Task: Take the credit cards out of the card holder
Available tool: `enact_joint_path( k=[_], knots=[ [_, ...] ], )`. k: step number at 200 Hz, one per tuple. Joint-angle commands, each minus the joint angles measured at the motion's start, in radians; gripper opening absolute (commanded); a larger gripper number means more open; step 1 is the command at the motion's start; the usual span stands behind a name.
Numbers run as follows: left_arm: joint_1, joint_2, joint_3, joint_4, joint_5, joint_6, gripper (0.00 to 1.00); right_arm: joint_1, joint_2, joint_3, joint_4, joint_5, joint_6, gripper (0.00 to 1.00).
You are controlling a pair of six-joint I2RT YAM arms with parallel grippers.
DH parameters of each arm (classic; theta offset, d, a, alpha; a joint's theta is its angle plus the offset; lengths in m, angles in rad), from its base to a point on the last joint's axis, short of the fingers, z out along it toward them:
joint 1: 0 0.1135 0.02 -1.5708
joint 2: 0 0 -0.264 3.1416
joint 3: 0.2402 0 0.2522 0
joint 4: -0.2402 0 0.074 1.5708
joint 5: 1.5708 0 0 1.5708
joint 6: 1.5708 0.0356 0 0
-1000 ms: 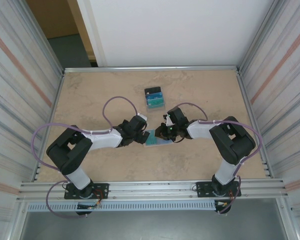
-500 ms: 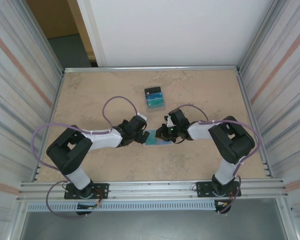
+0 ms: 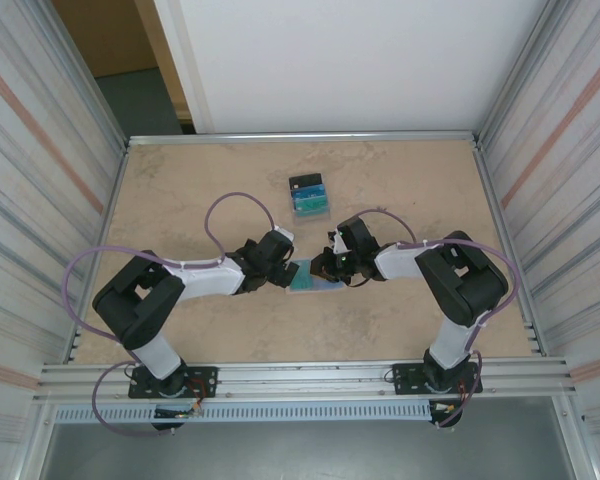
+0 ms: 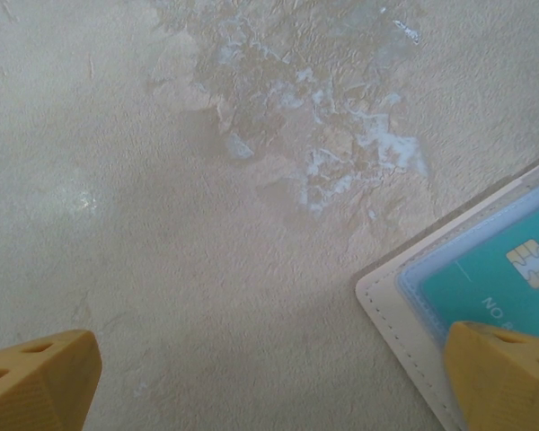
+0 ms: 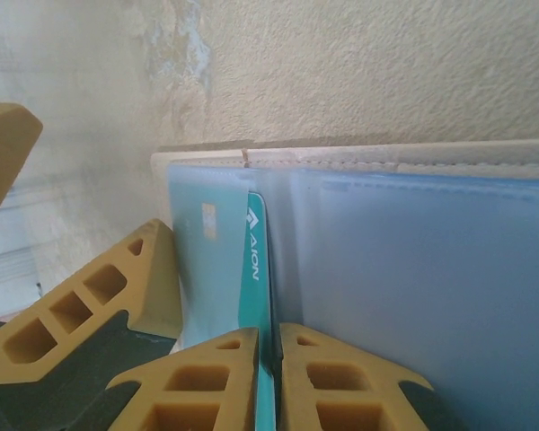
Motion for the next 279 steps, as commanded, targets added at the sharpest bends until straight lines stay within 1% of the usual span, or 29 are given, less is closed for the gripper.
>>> enact_joint_path(
  k=[1, 45, 84, 122, 166, 279],
  knots=[
    [-0.007, 0.016, 0.008, -0.034, 0.004, -0.003, 0.99, 0.006, 0.021, -0.011, 0.073, -0.052, 0.032, 0.13],
    [-0.011, 0.016, 0.006, -0.033, 0.005, -0.007, 0.99, 0.006, 0.029, -0.015, 0.100, -0.070, 0.037, 0.11],
    [-0.011, 0.013, 0.005, -0.034, -0.001, -0.007, 0.99, 0.003, 0.018, -0.025, 0.104, -0.066, 0.036, 0.00],
    [-0.010, 0.008, 0.004, -0.038, -0.019, 0.001, 0.99, -0.012, -0.012, -0.037, 0.063, -0.043, 0.015, 0.00],
    [0.004, 0.000, -0.001, -0.038, -0.024, 0.004, 0.99, -0.020, -0.039, -0.027, -0.031, 0.006, -0.025, 0.00],
    [0.014, -0.016, -0.008, -0.023, -0.029, 0.020, 0.99, -0.040, -0.087, -0.020, -0.127, 0.069, -0.073, 0.00]
  ],
)
